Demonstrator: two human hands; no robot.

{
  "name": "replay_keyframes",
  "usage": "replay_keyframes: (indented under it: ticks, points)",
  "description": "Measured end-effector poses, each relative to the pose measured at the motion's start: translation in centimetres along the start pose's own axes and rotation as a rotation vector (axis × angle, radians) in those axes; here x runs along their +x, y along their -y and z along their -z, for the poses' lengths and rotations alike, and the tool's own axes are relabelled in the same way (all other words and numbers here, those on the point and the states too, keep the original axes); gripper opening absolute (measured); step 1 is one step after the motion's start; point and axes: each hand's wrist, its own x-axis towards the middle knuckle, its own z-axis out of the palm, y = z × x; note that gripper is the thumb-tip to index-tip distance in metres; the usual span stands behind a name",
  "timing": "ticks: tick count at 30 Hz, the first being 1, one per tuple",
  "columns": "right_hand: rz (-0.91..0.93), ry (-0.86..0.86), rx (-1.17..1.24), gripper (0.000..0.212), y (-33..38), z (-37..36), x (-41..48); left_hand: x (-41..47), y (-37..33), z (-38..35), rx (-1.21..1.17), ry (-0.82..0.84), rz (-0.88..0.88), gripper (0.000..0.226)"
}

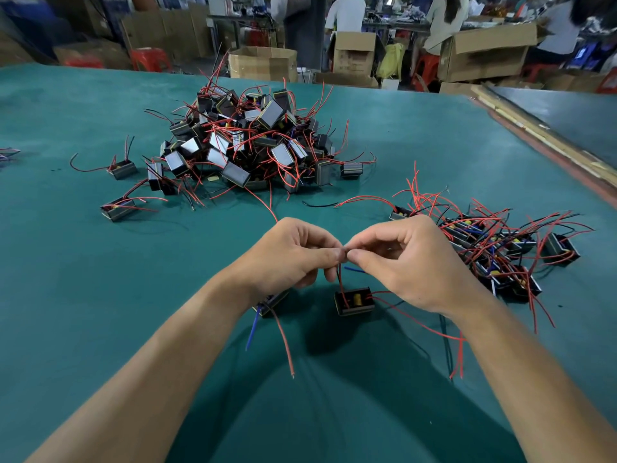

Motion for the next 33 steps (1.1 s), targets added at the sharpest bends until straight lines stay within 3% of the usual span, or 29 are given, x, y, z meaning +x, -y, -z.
replay_keyframes:
  ticks: [7, 17, 29, 33]
  points:
    - [0.015, -0.042, 0.016, 0.003, 0.22, -0.04, -0.07, -0.03, -0.05, -0.11, 0.031, -0.031, 0.011, 0.016]
    - [0.085, -0.018, -0.083, 0.026, 0.14, 0.09, -0.20, -0.16, -0.29, -0.19, 0.019, -0.042, 0.018, 0.021]
    - [-0.006, -0.062, -0.235, 0.012, 0.51, -0.11, -0.31, -0.06, 0.12, -0.24, 0.039, -0.084, -0.019, 0.016]
    - [-0.197, 0.023, -0.207, 0.023, 0.93, 0.01, -0.20, 0.01, 0.32, -0.72, 0.147, -0.080, -0.064, 0.015]
